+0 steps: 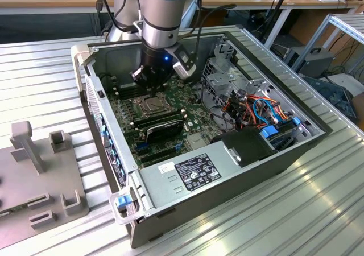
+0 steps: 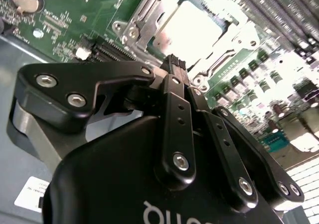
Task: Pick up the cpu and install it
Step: 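Install the first cpu locking lever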
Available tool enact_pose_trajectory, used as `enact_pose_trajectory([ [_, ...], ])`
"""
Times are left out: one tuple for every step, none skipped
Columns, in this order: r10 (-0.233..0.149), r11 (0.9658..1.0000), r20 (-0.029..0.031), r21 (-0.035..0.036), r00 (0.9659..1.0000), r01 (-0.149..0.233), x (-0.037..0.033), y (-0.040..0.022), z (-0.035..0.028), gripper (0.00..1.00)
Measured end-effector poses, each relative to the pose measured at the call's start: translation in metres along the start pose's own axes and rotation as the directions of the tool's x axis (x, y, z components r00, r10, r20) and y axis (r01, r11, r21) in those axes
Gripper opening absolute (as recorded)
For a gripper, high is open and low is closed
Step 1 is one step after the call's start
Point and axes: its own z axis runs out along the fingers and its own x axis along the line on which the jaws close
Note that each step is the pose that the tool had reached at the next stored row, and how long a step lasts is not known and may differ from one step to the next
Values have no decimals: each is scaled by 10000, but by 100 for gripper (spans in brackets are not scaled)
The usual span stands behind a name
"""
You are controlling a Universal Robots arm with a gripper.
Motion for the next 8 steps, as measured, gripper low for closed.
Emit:
enact_pose_trajectory([
  [3,10000,-3,34,10000,-3,1,-13,0,11],
  [7,10000,-8,81,10000,-7,3,-27,-1,11],
  [10,9999,-12,125,10000,-10,4,-39,-2,11],
  [19,9998,-19,205,10000,-18,5,-54,-2,11],
  [26,9996,-25,274,10000,-25,7,-62,-2,11],
  [33,9994,-33,346,10000,-32,8,-70,-3,11],
  [42,9989,-44,463,10000,-40,8,-80,-4,11],
  [43,9988,-48,495,10000,-41,8,-81,-5,11],
])
